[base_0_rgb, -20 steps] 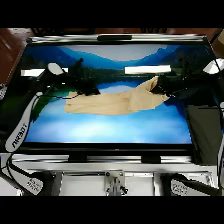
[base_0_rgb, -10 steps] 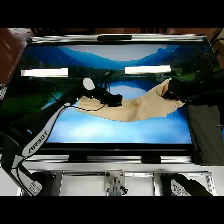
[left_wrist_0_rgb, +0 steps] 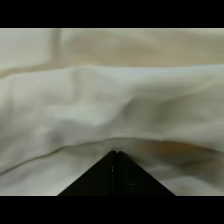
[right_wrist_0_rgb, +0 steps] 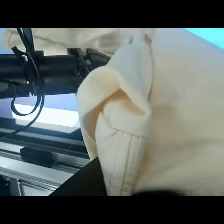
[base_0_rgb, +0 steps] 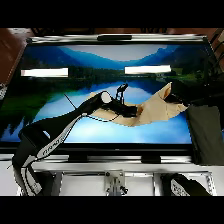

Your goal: Fold the shirts.

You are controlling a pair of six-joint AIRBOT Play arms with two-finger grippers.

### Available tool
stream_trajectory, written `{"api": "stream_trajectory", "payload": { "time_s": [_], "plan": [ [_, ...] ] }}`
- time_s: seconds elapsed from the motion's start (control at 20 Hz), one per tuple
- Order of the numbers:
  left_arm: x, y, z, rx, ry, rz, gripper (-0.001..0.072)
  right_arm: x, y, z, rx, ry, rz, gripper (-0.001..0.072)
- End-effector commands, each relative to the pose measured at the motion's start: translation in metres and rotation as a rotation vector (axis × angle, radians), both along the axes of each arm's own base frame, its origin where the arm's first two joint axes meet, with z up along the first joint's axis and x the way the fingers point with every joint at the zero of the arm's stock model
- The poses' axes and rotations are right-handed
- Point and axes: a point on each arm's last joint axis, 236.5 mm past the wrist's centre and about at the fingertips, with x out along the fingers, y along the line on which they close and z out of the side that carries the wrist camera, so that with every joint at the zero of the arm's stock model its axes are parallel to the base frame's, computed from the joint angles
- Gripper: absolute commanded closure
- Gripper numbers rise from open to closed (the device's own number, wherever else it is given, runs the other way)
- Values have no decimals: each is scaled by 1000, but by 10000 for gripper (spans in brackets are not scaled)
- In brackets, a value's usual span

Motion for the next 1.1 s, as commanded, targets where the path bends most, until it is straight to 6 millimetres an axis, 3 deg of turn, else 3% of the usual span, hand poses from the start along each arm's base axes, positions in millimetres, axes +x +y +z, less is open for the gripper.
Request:
{"api": "stream_trajectory", "payload": {
  "time_s": [0.0, 0.1, 0.2, 0.3, 0.45, 0.65, 0.85, 1.05],
  "plan": [
    [13, 11, 11, -13, -7, 22, 671, -1, 0, 0, 2, 7, -7, 635],
    [38, 47, 37, 28, -87, 27, 671, 3, 2, 2, 14, 0, -25, 636],
    [67, 101, 72, 88, -174, 65, 672, 7, 3, 0, 13, -2, -37, 636],
    [88, 159, 115, 107, -222, 125, 671, 15, 16, -7, 11, -8, -13, 636],
    [110, 252, 180, 144, -324, 260, 671, 41, 63, -22, 46, -41, 39, 636],
    [108, 352, 262, 155, -462, 445, 670, 68, 144, -47, 76, -77, 140, 636],
    [84, 413, 311, 180, -540, 562, 670, 90, 219, -97, 130, -50, 166, 636],
    [61, 432, 327, 212, -568, 569, 669, 104, 285, -129, 277, -24, 141, 636]
  ]
}}
